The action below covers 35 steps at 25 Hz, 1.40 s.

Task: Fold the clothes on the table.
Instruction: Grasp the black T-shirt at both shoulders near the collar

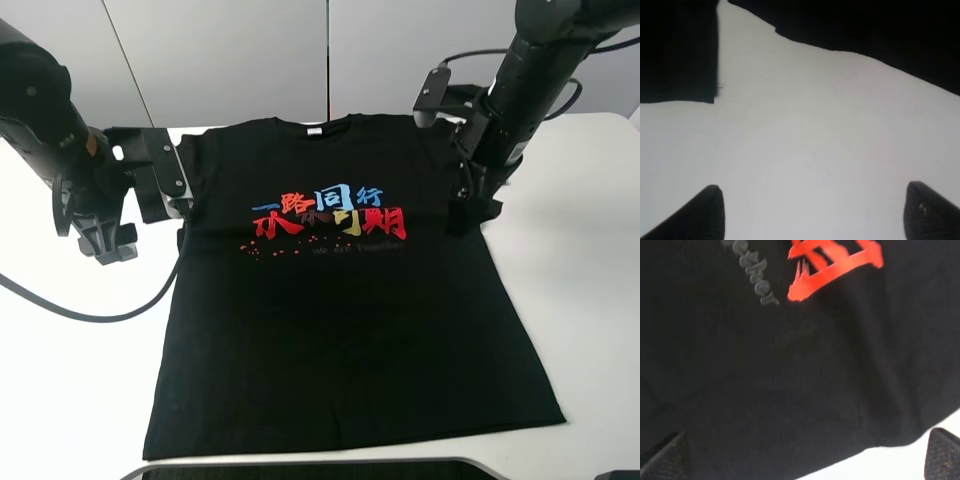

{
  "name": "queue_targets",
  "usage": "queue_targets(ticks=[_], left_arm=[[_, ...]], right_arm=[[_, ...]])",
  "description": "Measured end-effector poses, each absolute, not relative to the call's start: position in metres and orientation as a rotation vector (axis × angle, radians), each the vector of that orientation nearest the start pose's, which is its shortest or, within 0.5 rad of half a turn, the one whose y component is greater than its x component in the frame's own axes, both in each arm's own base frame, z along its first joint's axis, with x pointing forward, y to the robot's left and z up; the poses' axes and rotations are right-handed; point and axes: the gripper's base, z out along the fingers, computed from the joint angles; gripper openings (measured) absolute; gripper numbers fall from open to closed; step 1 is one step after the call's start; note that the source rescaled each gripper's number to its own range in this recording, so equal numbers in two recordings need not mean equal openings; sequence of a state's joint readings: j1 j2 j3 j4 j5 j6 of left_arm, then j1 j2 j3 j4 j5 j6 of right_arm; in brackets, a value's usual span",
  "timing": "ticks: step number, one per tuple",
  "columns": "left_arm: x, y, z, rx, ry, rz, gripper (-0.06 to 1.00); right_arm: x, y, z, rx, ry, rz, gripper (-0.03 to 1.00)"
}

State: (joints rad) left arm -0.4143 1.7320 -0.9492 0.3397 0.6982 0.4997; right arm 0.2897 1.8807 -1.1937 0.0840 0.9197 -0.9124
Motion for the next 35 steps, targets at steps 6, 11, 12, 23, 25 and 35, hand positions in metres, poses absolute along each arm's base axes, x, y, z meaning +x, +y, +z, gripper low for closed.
queue_targets(ticks=[6,11,12,23,25,35], left_arm=[[0.3,-0.108,0.14,1.699,2.484,0.398,1.0],[0.307,-0.113,0.133,1.769,2.396,0.389,1.0],[0.308,-0.114,0.132,1.781,2.37,0.386,1.0],[0.32,-0.125,0.129,1.852,2.142,0.371,1.0],[0.321,-0.126,0.122,1.877,2.134,0.364,1.0],[0.327,-0.132,0.106,1.942,2.027,0.355,1.0]], right_arm=[[0.339,0.104,0.146,-1.77,2.541,0.034,1.0],[0.344,0.105,0.144,-1.763,2.489,-0.003,1.0],[0.345,0.105,0.144,-1.755,2.482,-0.009,1.0],[0.357,0.093,0.127,-1.778,2.449,-0.092,1.0],[0.359,0.093,0.125,-1.78,2.431,-0.11,1.0],[0.361,0.093,0.125,-1.775,2.409,-0.13,1.0]])
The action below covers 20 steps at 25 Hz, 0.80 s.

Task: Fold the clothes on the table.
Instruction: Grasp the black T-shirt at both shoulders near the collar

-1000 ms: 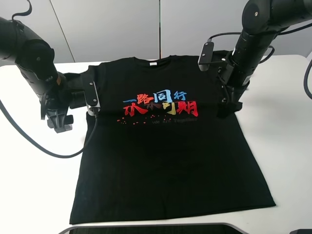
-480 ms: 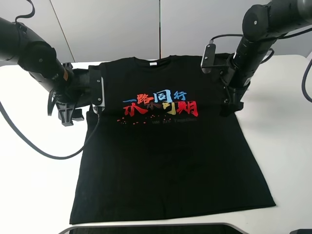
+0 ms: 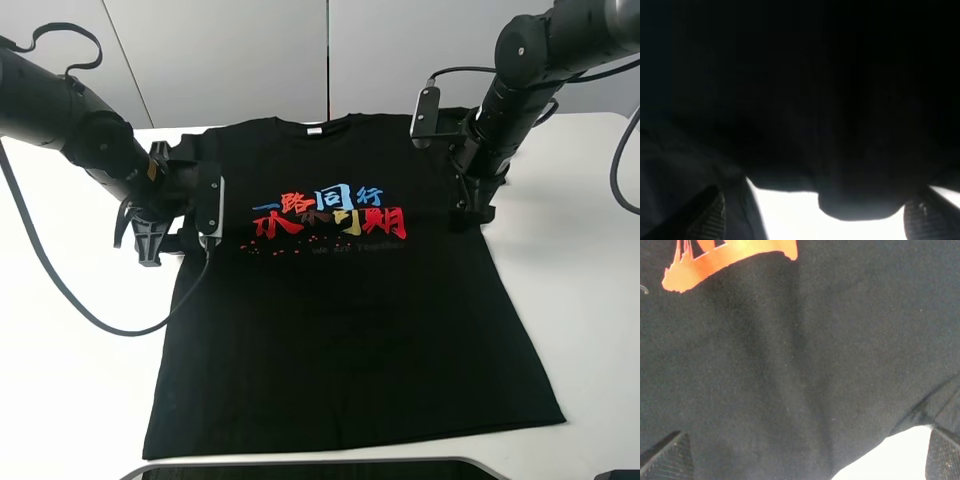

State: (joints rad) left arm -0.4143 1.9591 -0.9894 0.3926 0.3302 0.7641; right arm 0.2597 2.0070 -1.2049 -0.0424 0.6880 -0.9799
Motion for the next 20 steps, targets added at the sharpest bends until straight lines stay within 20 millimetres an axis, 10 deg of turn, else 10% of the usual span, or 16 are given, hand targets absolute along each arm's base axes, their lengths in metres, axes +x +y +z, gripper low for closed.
queue_targets(ticks=[20], left_arm=[[0.339,-0.142,0.138,1.736,2.226,0.22,1.0]], right_arm=[[0.362,0.094,0.125,-1.759,2.416,-0.13,1.0]])
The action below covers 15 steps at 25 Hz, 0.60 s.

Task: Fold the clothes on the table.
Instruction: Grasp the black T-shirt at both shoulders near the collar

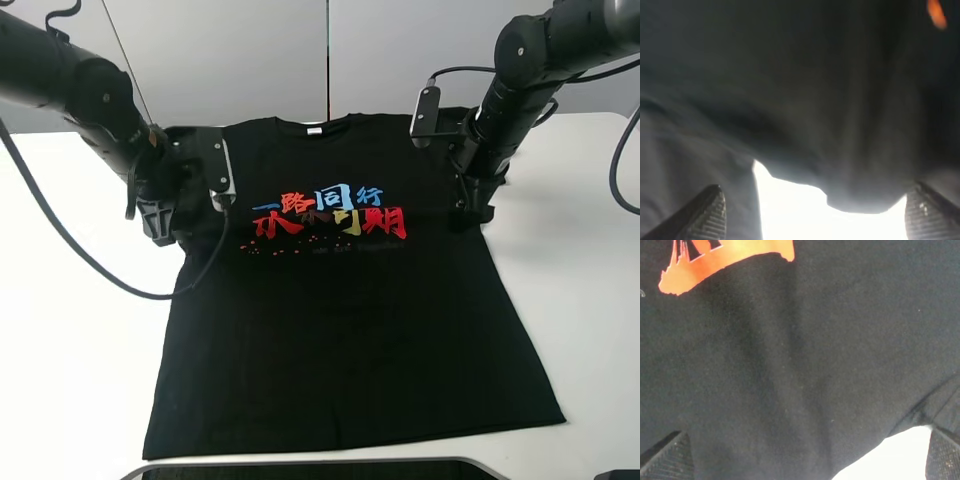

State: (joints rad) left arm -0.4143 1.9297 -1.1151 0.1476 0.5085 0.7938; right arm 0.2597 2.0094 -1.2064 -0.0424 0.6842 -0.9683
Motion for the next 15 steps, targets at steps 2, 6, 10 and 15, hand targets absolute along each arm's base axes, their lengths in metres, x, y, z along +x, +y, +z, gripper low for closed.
queue_targets(ticks=[2,6,10,15], left_arm=[[0.346,-0.148,0.148,1.717,2.209,0.184,1.0],[0.352,-0.156,0.153,1.764,2.186,0.115,1.0],[0.353,-0.157,0.138,1.857,2.224,0.079,1.0],[0.356,-0.158,0.12,1.896,2.26,0.059,1.0]], right_arm=[[0.362,0.094,0.124,-1.755,2.421,-0.129,1.0],[0.362,0.094,0.124,-1.75,2.42,-0.131,1.0],[0.364,0.094,0.124,-1.725,2.42,-0.135,1.0],[0.364,0.094,0.124,-1.711,2.424,-0.132,1.0]])
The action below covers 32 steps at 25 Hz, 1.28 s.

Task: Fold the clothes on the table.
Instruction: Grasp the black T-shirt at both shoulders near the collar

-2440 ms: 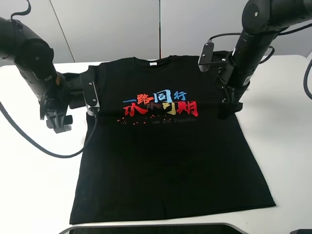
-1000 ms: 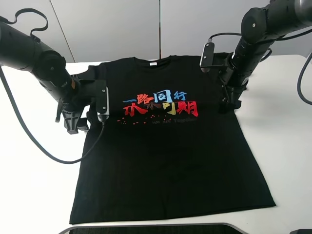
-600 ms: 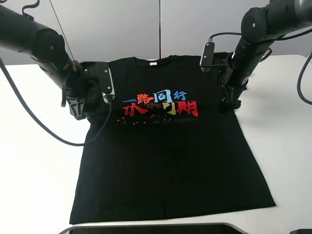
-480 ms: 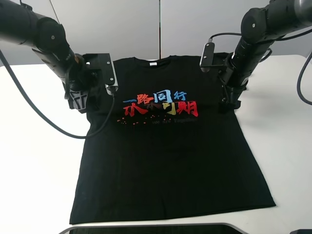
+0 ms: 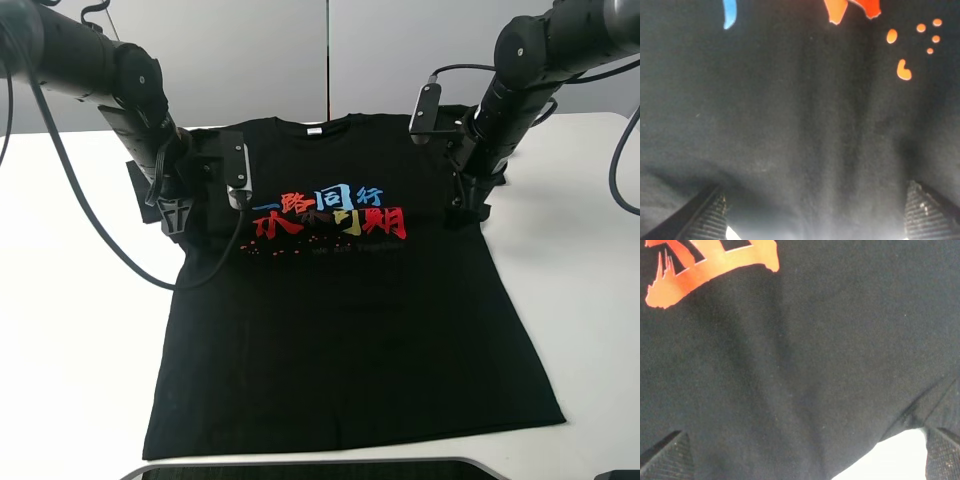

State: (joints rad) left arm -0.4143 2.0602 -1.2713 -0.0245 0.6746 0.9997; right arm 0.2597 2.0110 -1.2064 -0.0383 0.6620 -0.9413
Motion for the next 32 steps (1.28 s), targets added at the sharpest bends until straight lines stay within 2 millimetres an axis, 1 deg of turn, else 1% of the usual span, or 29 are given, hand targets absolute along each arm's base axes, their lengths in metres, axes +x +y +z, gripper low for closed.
queue_targets(ticks=[10,15,20,25,32], left_arm=[[0.357,-0.158,0.102,1.95,2.279,0.042,1.0],[0.358,-0.159,0.101,1.948,2.272,0.045,1.0],[0.365,-0.162,0.103,1.893,2.211,0.083,1.0],[0.364,-0.161,0.103,1.827,2.276,0.066,1.0],[0.364,-0.161,0.103,1.815,2.285,0.064,1.0]], right_arm=[[0.364,0.096,0.117,-1.693,2.451,-0.099,1.0],[0.364,0.096,0.116,-1.694,2.453,-0.098,1.0],[0.364,0.096,0.116,-1.694,2.453,-0.098,1.0],[0.364,0.096,0.116,-1.694,2.453,-0.098,1.0],[0.364,0.096,0.116,-1.694,2.453,-0.098,1.0]])
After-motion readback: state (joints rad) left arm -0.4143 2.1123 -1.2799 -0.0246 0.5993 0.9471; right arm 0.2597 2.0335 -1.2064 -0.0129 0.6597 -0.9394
